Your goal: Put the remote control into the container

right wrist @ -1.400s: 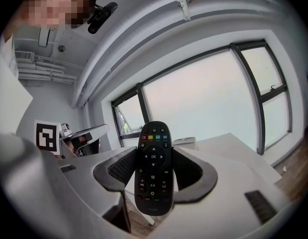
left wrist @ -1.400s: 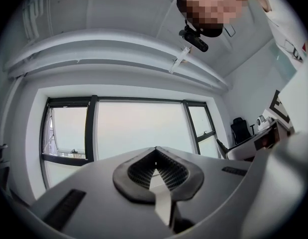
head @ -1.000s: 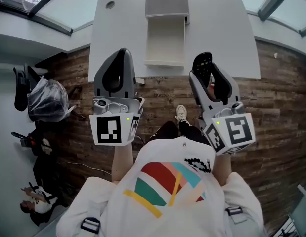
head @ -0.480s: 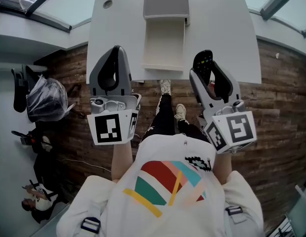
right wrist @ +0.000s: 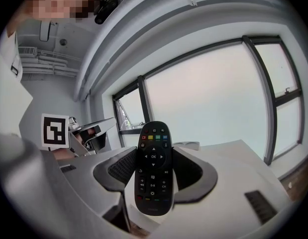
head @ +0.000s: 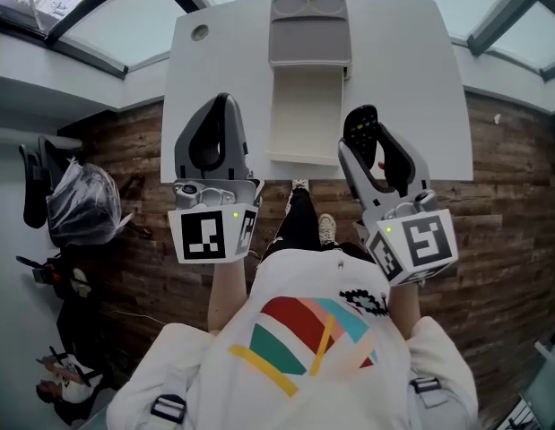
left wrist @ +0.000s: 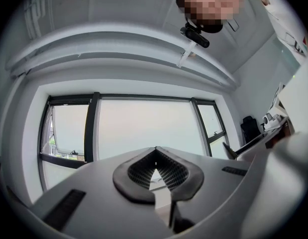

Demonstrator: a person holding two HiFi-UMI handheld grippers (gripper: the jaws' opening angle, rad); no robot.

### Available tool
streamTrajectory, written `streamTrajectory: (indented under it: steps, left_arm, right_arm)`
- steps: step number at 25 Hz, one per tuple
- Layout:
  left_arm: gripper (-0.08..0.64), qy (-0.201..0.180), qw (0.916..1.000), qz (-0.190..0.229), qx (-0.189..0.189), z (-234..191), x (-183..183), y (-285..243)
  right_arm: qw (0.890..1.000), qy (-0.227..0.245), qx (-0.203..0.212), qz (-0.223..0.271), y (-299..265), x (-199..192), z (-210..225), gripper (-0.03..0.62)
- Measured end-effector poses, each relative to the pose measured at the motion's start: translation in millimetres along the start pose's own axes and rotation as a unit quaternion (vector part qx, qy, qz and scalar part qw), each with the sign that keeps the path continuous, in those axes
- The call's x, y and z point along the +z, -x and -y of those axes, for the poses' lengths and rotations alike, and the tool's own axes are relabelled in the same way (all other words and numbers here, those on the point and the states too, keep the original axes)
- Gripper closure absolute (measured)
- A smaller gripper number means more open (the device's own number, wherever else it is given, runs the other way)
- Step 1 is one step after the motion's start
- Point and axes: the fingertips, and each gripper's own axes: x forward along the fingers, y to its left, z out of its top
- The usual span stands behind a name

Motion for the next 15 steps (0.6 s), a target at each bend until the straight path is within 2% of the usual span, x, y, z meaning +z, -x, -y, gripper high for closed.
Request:
streamTrajectory:
  steps: [3,7,9,15]
  left_arm:
    - [0.554,-0.003,1.0,0.003,-0.006,-12,-5,-27]
    - [0.554,0.036,0.9992,0.012,-0.016,-29,-13,-65]
    - [0.554,0.042,0.9988,0.007,-0.024,-36,-22,-85]
    - [0.554,0.071,0.9953,-0.023,-0.062,-60,-65,-132]
  right_arm:
    - [1.0,0.017,-0.01,-0.003,-24,11,8,0.36]
    - [0.999,0.028,-0.02,-0.004,-61,31,24,0.36]
    - [0.999,0.031,-0.022,-0.009,-84,37,29,0.36]
    - [0.997,0.032,-0.031,-0.056,-156,25,36,0.36]
